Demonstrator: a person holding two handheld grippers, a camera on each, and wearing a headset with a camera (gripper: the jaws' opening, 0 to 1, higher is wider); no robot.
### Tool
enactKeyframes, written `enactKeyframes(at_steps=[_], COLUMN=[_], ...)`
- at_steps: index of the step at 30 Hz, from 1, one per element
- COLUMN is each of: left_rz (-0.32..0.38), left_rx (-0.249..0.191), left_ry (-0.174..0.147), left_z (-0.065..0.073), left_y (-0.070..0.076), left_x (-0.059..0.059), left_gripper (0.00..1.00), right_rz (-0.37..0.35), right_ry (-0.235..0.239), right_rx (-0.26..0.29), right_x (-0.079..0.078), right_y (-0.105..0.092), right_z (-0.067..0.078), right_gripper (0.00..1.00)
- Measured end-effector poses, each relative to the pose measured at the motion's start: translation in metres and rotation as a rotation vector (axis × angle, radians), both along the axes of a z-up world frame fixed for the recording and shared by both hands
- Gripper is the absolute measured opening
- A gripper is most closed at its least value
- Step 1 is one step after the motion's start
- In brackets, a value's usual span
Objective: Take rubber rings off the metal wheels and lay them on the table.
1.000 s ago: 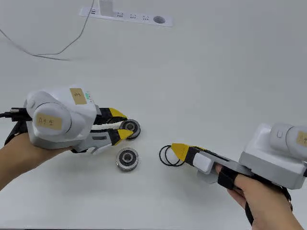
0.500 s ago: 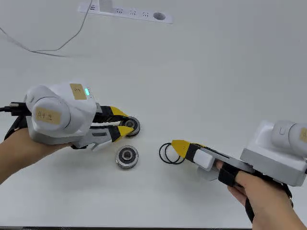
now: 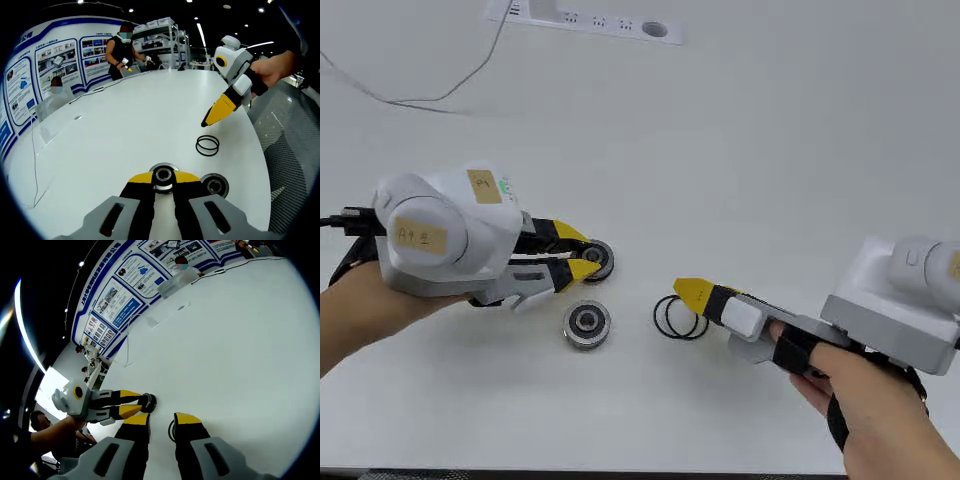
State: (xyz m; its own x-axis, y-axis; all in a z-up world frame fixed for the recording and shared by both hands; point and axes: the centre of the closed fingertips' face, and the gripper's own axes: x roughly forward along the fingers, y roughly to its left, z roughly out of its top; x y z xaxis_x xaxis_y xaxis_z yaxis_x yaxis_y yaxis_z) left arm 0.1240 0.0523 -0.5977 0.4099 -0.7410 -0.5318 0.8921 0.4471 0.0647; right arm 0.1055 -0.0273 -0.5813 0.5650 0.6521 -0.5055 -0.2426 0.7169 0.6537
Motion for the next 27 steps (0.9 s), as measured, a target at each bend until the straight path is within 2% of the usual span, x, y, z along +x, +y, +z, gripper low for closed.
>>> enactKeyframes(at_steps=[14,19,25,27], left_rz=[-0.009,-0.01,-0.001,0.001], left_rx=[0.009,0.015,0.004,0.002], left_ry=[-0.001,0.005,-0.002,-0.006], left_z=[-0.001,-0.001,-0.002,-0.001], left_y=[0.0,0.001,0.001,0.001], left_x=[0.0,0.0,0.0,0.0], left_gripper=[0.13,0.13,0.12,0.12], right_rz=[0.046,0.083,0.169,0.197], right_ry=[-0.011,-0.002,0.006,0.009], right_rx=[0.028,0.091,0.153,0.155], right_x=[0.01,0.017,0.015,0.014], right_y=[0.013,0.023,0.045,0.052], right_z=[0.007,0.015,0.019,0.017], right_gripper=[0.2,0.21,0.31,0.36])
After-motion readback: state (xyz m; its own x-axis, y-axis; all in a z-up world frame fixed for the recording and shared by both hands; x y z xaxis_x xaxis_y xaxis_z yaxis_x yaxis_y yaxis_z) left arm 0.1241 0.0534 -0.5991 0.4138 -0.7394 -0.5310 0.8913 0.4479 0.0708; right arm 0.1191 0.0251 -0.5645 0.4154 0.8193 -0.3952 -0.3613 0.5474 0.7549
